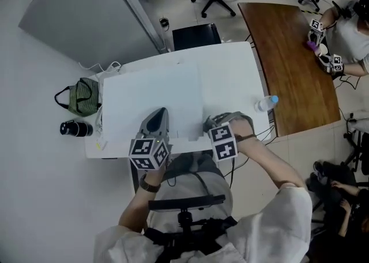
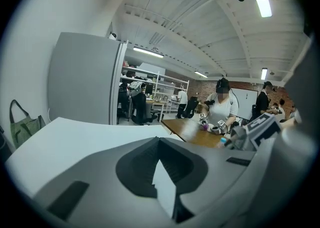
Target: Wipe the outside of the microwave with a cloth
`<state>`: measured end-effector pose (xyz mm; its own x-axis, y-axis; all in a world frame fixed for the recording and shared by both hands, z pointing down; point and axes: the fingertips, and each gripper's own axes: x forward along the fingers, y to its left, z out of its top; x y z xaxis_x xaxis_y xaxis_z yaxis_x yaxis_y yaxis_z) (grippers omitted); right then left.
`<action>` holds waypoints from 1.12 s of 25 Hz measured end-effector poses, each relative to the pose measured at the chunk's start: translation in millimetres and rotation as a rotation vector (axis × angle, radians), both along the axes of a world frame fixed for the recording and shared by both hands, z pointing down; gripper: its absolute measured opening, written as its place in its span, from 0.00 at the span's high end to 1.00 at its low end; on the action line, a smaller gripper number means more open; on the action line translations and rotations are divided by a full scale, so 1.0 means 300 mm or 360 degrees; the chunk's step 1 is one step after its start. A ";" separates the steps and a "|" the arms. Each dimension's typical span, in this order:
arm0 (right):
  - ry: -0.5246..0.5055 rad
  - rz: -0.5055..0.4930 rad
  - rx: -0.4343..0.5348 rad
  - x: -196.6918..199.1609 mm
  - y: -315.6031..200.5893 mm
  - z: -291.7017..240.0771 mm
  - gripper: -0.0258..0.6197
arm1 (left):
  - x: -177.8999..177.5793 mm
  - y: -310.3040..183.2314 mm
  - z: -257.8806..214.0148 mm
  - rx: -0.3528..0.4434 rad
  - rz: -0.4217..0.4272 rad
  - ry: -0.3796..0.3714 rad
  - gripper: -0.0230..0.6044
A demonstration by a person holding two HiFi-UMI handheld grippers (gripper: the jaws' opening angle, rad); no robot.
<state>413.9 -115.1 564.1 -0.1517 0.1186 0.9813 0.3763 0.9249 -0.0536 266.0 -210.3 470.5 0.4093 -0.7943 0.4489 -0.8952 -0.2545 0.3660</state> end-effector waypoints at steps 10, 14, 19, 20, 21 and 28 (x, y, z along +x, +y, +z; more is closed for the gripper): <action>-0.0060 0.0301 -0.0194 0.099 -0.211 0.156 0.94 | 0.147 -0.075 0.033 -0.0059 0.0056 0.0025 0.94; -0.0094 0.0483 -0.0129 0.088 -0.439 0.206 0.94 | 0.163 -0.091 0.026 -0.0055 0.0027 0.0054 0.94; -0.0216 0.0803 0.0178 0.072 -0.740 0.228 0.94 | 0.156 -0.122 0.017 0.0022 0.0029 -0.0020 0.94; -0.0263 0.0890 0.0300 0.074 -0.819 0.218 0.94 | 0.156 -0.136 0.021 0.0037 0.0039 -0.0035 0.94; -0.0295 0.0963 0.0414 0.079 -0.879 0.209 0.94 | 0.157 -0.143 0.027 0.0041 0.0051 -0.0044 0.94; -0.0211 0.0747 0.0260 0.067 -0.648 0.327 0.94 | 0.140 -0.191 0.053 0.0030 0.0073 -0.0070 0.94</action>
<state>434.1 -309.4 662.1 -0.2762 -0.1452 0.9501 -0.0877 0.9882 0.1255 308.1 -267.6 486.4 0.4257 -0.7837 0.4523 -0.8975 -0.3021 0.3213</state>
